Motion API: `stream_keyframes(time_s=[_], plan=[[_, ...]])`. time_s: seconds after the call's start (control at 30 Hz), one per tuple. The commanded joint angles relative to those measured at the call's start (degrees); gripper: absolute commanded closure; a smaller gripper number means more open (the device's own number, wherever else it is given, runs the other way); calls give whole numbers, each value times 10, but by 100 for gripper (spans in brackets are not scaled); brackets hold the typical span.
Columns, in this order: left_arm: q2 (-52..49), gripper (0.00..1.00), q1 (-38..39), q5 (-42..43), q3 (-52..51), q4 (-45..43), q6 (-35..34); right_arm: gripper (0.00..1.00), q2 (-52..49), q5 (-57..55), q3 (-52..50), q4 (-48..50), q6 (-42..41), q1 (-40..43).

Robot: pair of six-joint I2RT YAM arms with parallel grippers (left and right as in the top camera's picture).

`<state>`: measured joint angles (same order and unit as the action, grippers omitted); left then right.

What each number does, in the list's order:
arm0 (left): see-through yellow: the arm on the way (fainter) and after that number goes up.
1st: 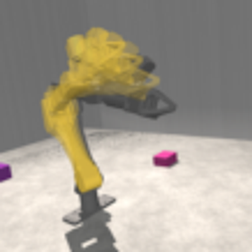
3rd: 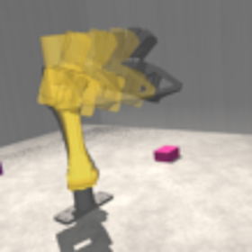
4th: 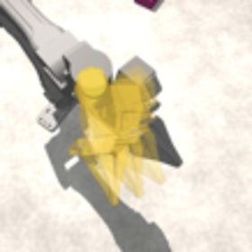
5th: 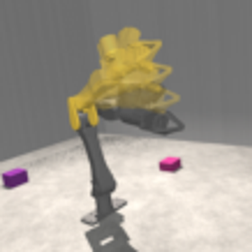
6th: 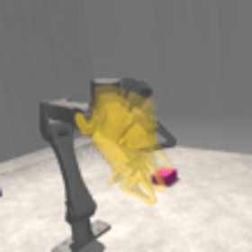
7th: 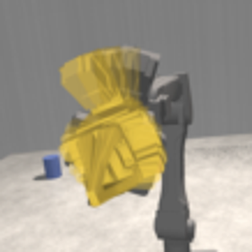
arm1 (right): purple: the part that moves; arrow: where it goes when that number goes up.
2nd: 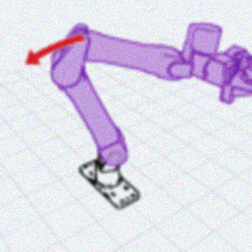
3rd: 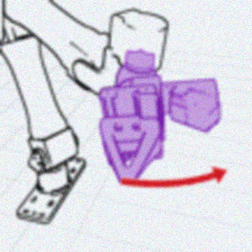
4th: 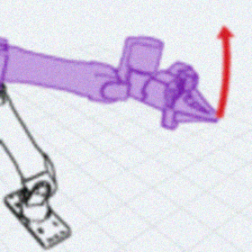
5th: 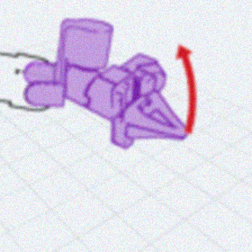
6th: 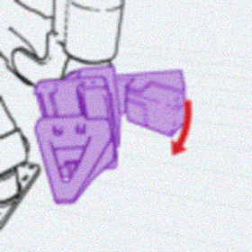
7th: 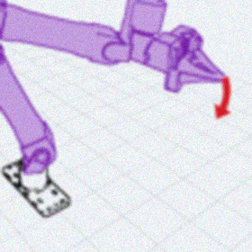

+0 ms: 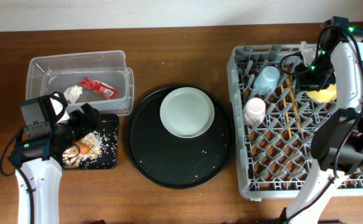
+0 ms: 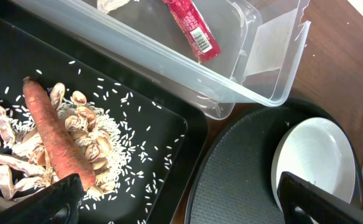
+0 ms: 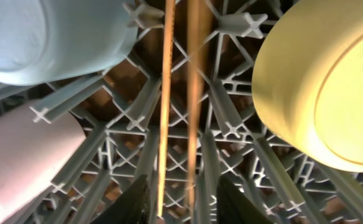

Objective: Sort waste into correct bins and load items into the dishwasher rack
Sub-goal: 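Insert the chopstick upright into the dish rack with the right gripper, then reach the right gripper to the white plate rim and grasp it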

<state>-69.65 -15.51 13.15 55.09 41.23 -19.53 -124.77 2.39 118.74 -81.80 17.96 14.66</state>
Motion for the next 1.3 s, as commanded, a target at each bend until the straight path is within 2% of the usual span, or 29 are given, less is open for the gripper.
stream_keyframes(time_s=[0.0, 0.07, 0.1, 0.2, 0.23, 0.33, 0.43, 0.53, 0.6, 0.63, 0.7, 0.73, 0.77, 0.8, 0.9, 0.97, 1.0, 1.17, 1.27], plan=[[3, 1, -2, 4, 10, 0, -4, 60, 7, 11, -3, 0, -5, 3], [3, 1, -2, 4, 10, 0, -4, 60, 7, 42, -3, -3, -5, 3], [3, 1, -2, 4, 10, 0, -4, 56, 7, 94, -3, -15, -11, 2], [3, 1, -2, 4, 10, 0, -4, 54, 7, 238, -3, -104, -11, -25], [3, 1, -2, 4, 10, 0, -4, 53, 7, 303, -3, -134, -11, -55], [3, 1, -2, 4, 10, 0, -4, 54, 7, 319, -3, -150, -11, -139], [3, 1, -2, 4, 10, 0, -4, 53, 7, 317, -3, -106, -24, -297], [3, 1, -2, 4, 10, 0, -4, 51, 7, 295, -3, -27, -55, -422], [3, 1, -2, 4, 10, 0, -4, 50, 7, 180, -3, 13, -129, -496], [3, 1, -2, 4, 10, 0, -4, 50, 7, 90, -3, 37, -197, -526], [3, 1, -2, 4, 10, 0, -4, 50, 7, -42, -3, 52, -307, -544], [3, 1, -2, 4, 10, 0, -4, 46, 7, -61, -3, 53, -334, -542], [3, 1, -2, 4, 10, 0, -4, 3, 7, -59, -3, 51, -342, -528], [3, 1, -2, 4, 10, 0, -4, 2, 7, -57, -3, 44, -362, -508], [3, 1, -2, 4, 10, 0, -4, 4, 7, -44, -13, 14, -360, -455], [3, 1, -2, 4, 10, 0, -4, 18, 7, -44, -64, 25, -361, -422], [3, 1, -2, 4, 10, 0, -4, 20, 7, -44, -85, 40, -361, -416], [3, 1, -2, 4, 10, 0, -4, 43, 7, -44, -211, 186, -361, -393], [3, 1, -2, 4, 10, 0, -4, 47, 7, -44, -258, 236, -395, -393]])
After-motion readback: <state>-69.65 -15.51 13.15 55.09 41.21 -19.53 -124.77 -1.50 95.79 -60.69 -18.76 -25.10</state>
